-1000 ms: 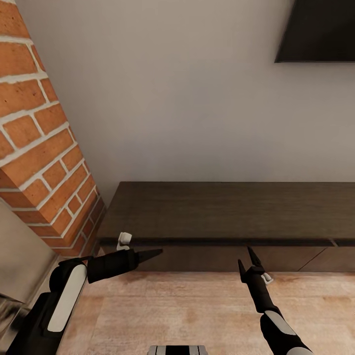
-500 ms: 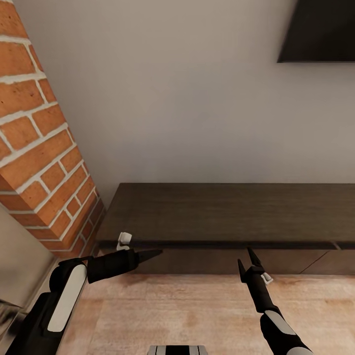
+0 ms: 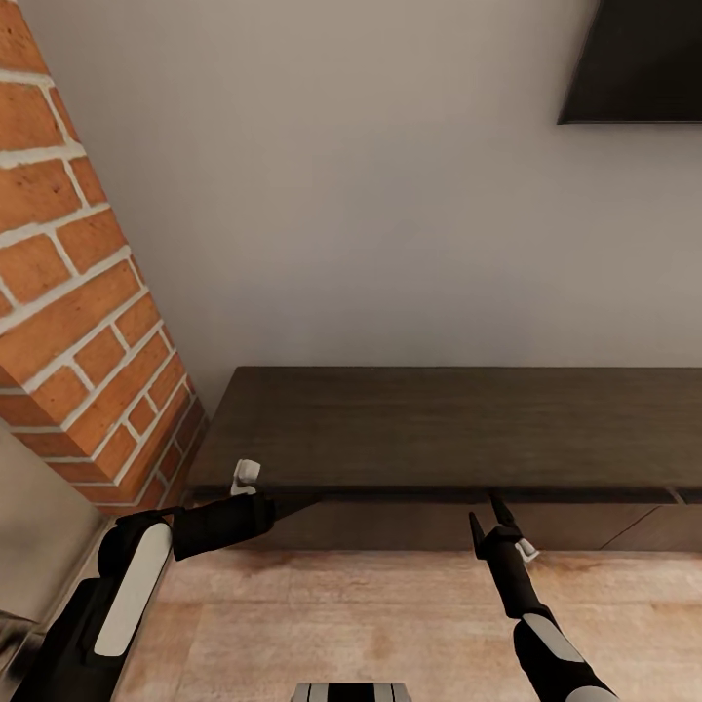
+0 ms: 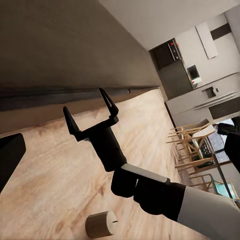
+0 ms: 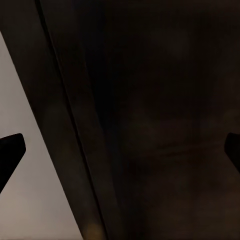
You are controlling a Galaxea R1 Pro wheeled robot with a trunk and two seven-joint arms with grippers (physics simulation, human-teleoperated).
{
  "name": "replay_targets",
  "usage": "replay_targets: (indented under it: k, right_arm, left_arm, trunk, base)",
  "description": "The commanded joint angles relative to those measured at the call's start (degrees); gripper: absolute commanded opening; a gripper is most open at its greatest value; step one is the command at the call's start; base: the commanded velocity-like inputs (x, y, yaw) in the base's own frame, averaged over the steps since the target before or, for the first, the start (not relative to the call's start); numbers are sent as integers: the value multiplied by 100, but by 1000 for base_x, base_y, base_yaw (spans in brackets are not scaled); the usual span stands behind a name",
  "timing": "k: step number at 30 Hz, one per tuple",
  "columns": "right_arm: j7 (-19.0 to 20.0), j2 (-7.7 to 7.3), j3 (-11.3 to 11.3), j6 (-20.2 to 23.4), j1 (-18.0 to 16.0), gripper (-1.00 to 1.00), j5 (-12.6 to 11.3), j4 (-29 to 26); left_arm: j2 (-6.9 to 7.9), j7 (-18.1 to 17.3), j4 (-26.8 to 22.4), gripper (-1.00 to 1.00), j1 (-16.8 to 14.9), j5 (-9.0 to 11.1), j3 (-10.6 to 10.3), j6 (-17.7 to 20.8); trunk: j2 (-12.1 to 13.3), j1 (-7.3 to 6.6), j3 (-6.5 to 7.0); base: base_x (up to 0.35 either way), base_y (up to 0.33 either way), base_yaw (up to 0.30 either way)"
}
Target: Place each of the two pumpkins and all three candles from the living room inside a cabinet in the living room (use any cabinet), then make sure every cabinet is closed, and position the cauldron so it is next to a table in the living room.
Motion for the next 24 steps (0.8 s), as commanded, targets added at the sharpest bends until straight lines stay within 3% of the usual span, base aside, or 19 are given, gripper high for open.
replay_targets:
  k: [1, 24]
  right_arm:
    - [15, 4, -3, 55, -3, 100, -47, 4]
    - [92, -9, -3, 55, -3, 100, -49, 4]
  left_arm:
    - [2, -20, 0, 100, -3, -8, -2, 14]
    - [2, -20, 0, 100, -3, -8, -2, 14]
  trunk:
    - [-2, -1, -4]
    - [-2, -1, -4]
  base:
    - [10, 2, 0]
    - [1, 0, 0]
